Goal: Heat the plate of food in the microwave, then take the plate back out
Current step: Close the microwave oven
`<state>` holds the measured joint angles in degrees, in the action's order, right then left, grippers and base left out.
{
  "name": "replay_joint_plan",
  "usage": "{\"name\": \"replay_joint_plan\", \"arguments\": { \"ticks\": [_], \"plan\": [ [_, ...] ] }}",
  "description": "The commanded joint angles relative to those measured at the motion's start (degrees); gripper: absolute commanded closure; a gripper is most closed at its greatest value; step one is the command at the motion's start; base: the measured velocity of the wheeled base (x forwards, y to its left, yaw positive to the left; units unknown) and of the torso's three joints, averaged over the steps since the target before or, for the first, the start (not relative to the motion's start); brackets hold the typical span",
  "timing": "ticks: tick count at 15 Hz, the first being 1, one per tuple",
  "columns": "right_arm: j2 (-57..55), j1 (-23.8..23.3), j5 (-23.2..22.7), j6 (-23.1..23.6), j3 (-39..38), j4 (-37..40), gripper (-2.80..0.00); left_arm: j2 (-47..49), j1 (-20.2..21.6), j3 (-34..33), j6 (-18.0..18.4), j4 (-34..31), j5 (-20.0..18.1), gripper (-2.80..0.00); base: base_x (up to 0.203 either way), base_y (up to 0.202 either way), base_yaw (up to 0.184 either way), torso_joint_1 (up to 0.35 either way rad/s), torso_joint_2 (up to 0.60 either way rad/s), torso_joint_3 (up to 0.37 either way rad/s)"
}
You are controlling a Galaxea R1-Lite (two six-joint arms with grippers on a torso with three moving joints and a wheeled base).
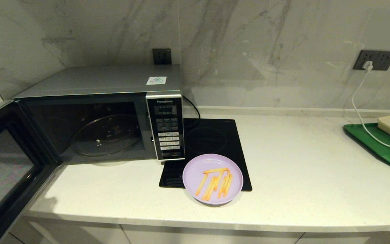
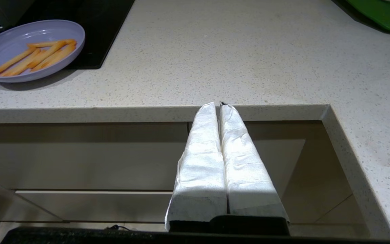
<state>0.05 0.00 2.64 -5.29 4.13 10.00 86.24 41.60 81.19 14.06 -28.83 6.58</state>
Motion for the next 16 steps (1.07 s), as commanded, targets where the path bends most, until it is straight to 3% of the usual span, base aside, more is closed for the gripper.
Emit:
{"name": "replay_joint_plan", "arguments": {
  "ticks": [1, 5, 11, 14, 16],
  "plan": [
    [0.0, 0.0, 0.0, -0.1, 0.0, 0.0, 0.00, 1.0, 0.2, -0.3, 0.2, -0.3, 0.0, 0.00, 0.000, 0.000, 0.000, 0.000, 0.00, 0.000],
    [0.0, 0.1, 0.0, -0.1, 0.0, 0.0, 0.00, -1.1, -0.7, -3.8, 0.4, -0.3, -1.5, 0.00, 0.000, 0.000, 0.000, 0.000, 0.00, 0.000],
    [0.0, 0.0, 0.0, -0.1, 0.0, 0.0, 0.00, -3.7, -6.6, -4.8, 0.1, -0.9, -2.2, 0.00, 0.000, 0.000, 0.000, 0.000, 0.00, 0.000],
    [0.0, 0.1, 0.0, 0.0, 0.0, 0.0, 0.00, -6.4, -14.6, -4.9, -1.3, -2.3, -1.6, 0.00, 0.000, 0.000, 0.000, 0.000, 0.00, 0.000],
    [0.0, 0.0, 0.0, 0.0, 0.0, 0.0, 0.00, -8.1, -22.6, -4.7, -5.4, -3.8, -0.4, 0.00, 0.000, 0.000, 0.000, 0.000, 0.00, 0.000]
  ]
}}
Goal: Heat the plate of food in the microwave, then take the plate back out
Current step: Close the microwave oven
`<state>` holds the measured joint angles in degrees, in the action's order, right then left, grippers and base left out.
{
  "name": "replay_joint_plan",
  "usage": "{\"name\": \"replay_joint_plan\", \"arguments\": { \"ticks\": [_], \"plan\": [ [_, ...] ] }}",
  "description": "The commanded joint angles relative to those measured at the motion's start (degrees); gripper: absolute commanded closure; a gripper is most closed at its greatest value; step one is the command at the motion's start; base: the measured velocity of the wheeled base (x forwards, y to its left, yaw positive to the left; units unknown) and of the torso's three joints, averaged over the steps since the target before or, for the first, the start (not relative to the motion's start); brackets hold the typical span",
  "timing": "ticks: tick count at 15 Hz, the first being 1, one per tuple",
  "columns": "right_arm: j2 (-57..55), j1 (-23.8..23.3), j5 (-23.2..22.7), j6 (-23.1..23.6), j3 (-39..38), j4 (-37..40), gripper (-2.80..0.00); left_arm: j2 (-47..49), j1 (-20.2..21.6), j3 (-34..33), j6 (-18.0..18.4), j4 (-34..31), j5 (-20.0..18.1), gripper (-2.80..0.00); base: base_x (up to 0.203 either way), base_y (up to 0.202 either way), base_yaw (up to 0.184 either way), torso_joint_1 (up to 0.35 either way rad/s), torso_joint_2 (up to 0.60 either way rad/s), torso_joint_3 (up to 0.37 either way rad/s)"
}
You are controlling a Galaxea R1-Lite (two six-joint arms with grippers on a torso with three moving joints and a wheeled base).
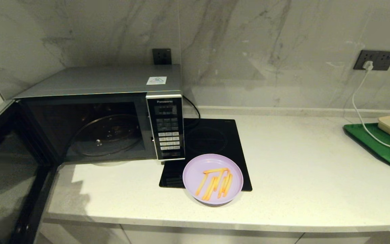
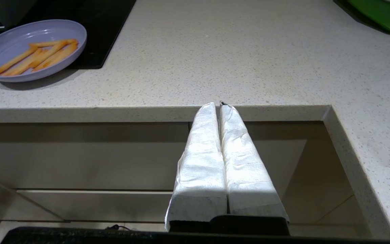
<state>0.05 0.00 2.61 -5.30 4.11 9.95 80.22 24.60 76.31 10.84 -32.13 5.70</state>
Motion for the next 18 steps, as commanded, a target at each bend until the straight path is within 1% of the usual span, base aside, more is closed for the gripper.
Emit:
{"name": "replay_joint_plan", "arguments": {
  "ticks": [1, 2, 3, 4, 5, 6, 8, 10, 13, 14, 16, 17, 18],
  "plan": [
    [0.0, 0.0, 0.0, 0.0, 0.0, 0.1, 0.00, -2.7, -9.7, 0.3, -5.3, -0.8, 1.3, 0.00, 0.000, 0.000, 0.000, 0.000, 0.00, 0.000],
    [0.0, 0.0, 0.0, -0.1, 0.0, 0.1, 0.00, -3.2, -13.6, 0.8, -9.3, -0.9, 2.0, 0.00, 0.000, 0.000, 0.000, 0.000, 0.00, 0.000],
    [0.0, 0.0, 0.0, -0.1, 0.0, 0.1, 0.00, -3.5, -17.4, 1.6, -14.2, -1.0, 2.4, 0.00, 0.000, 0.000, 0.000, 0.000, 0.00, 0.000],
    [0.0, 0.1, 0.0, 0.0, 0.0, 0.1, 0.00, -4.1, -20.1, 2.3, -18.6, -1.0, 2.6, 0.00, 0.000, 0.000, 0.000, 0.000, 0.00, 0.000],
    [0.0, 0.0, 0.0, -0.1, 0.0, 0.1, 0.00, -5.0, -21.1, 2.9, -21.1, -1.0, 2.3, 0.00, 0.000, 0.000, 0.000, 0.000, 0.00, 0.000],
    [0.0, 0.0, 0.0, -0.1, 0.0, 0.1, 0.00, -5.8, -21.6, 3.0, -22.0, -0.9, 0.9, 0.00, 0.000, 0.000, 0.000, 0.000, 0.00, 0.000],
    [0.0, 0.0, 0.0, -0.1, 0.0, 0.1, 0.00, -7.9, -22.2, 2.4, -22.4, -1.3, -1.9, 0.00, 0.000, 0.000, 0.000, 0.000, 0.00, 0.000],
    [0.0, 0.1, 0.0, -0.1, 0.0, 0.1, 0.00, -9.8, -26.4, 0.5, -22.5, -2.0, -2.3, 0.00, 0.000, 0.000, 0.000, 0.000, 0.00, 0.000],
    [0.0, 0.0, 0.0, -0.1, 0.0, 0.1, 0.00, -11.1, -36.4, -2.7, -22.6, -1.5, -2.3, 0.00, 0.000, 0.000, 0.000, 0.000, 0.00, 0.000],
    [0.0, 0.1, 0.0, -0.1, 0.0, 0.1, 0.00, -11.1, -40.4, -3.5, -22.8, -1.1, -2.3, 0.00, 0.000, 0.000, 0.000, 0.000, 0.00, 0.000],
    [0.0, 0.0, 0.0, -0.1, 0.0, 0.1, 0.00, -10.1, -47.5, -6.5, -23.9, 1.3, -1.9, 0.00, 0.000, 0.000, 0.000, 0.000, 0.00, 0.000],
    [0.0, 0.0, 0.0, -0.1, 0.0, 0.1, 0.00, -8.2, -49.3, -8.5, -24.3, 3.8, -0.9, 0.00, 0.000, 0.000, 0.000, 0.000, 0.00, 0.000],
    [0.0, 0.0, 0.0, -0.1, 0.0, 0.1, 0.00, -6.4, -51.0, -10.6, -24.8, 6.4, 1.0, 0.00, 0.000, 0.000, 0.000, 0.000, 0.00, 0.000]
  ]
}}
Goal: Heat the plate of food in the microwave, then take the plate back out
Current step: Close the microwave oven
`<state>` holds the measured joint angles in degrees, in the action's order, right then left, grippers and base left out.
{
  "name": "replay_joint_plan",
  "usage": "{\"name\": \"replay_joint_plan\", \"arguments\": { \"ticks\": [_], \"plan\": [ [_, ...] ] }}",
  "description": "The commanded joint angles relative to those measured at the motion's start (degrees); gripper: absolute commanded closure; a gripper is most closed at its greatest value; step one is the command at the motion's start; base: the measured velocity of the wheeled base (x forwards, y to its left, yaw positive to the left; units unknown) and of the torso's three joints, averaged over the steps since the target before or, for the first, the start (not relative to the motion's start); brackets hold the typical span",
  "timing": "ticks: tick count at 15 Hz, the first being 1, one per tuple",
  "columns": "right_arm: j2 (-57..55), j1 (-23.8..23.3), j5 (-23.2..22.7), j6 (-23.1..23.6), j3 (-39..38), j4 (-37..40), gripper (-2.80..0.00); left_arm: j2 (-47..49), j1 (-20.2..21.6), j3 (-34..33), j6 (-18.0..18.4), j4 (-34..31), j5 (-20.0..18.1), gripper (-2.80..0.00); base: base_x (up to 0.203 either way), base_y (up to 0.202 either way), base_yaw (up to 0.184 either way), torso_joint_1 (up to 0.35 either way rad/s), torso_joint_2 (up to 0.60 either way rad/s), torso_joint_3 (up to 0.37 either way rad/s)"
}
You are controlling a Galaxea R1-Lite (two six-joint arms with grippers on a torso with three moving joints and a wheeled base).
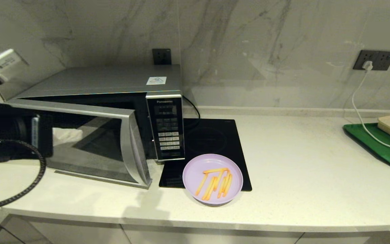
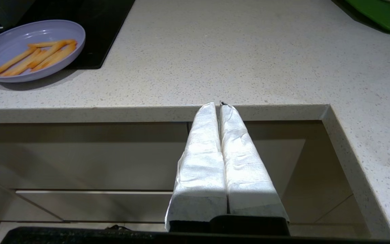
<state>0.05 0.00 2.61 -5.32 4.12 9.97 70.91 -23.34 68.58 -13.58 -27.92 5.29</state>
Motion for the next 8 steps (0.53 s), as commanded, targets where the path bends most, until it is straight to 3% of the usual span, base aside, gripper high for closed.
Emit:
{"name": "replay_joint_plan", "arguments": {
  "ticks": [1, 3, 8],
  "plan": [
    [0.0, 0.0, 0.0, 0.0, 0.0, 0.0, 0.00, 4.7, -4.6, -4.8, -1.2, 4.5, 3.2, 0.00, 0.000, 0.000, 0.000, 0.000, 0.00, 0.000],
    [0.0, 0.0, 0.0, 0.0, 0.0, 0.0, 0.00, 8.0, -5.7, -6.2, -3.0, 7.3, 4.9, 0.00, 0.000, 0.000, 0.000, 0.000, 0.00, 0.000],
    [0.0, 0.0, 0.0, 0.0, 0.0, 0.0, 0.00, 13.5, -6.7, -7.3, -3.5, 15.3, 8.2, 0.00, 0.000, 0.000, 0.000, 0.000, 0.00, 0.000]
  ]
}}
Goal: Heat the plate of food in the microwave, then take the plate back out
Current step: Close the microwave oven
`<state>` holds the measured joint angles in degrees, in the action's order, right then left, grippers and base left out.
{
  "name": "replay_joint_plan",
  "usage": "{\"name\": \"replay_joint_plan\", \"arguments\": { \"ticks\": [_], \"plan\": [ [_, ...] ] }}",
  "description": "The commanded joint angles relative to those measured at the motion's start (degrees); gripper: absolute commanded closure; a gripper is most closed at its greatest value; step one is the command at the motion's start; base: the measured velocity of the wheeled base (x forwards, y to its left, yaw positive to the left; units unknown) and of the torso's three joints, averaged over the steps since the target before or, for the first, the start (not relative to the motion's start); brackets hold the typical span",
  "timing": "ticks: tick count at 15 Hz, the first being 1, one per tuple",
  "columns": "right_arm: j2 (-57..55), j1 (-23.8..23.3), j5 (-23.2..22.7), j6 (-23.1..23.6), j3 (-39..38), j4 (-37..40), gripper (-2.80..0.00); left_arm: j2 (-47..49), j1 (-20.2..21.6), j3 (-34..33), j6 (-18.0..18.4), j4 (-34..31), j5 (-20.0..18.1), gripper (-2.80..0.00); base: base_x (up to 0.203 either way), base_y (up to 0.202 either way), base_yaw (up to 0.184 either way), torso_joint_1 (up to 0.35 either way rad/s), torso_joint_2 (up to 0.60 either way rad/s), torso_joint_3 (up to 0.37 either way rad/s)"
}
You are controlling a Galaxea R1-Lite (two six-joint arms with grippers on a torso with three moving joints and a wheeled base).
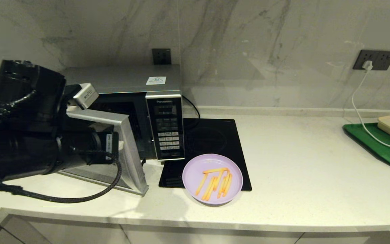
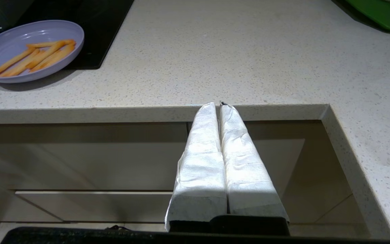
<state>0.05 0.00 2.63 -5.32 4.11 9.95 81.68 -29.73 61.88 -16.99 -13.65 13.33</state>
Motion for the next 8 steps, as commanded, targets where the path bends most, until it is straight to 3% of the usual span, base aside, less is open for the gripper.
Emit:
{"name": "replay_joint_plan", "arguments": {
  "ticks": [1, 8],
  "plan": [
    [0.0, 0.0, 0.0, 0.0, 0.0, 0.1, 0.00, 3.3, -0.4, -1.0, -0.1, 1.3, 0.3, 0.00, 0.000, 0.000, 0.000, 0.000, 0.00, 0.000],
    [0.0, 0.0, 0.0, 0.0, 0.0, 0.1, 0.00, 7.7, -0.8, -2.2, 0.5, 10.6, 4.3, 0.00, 0.000, 0.000, 0.000, 0.000, 0.00, 0.000]
  ]
}}
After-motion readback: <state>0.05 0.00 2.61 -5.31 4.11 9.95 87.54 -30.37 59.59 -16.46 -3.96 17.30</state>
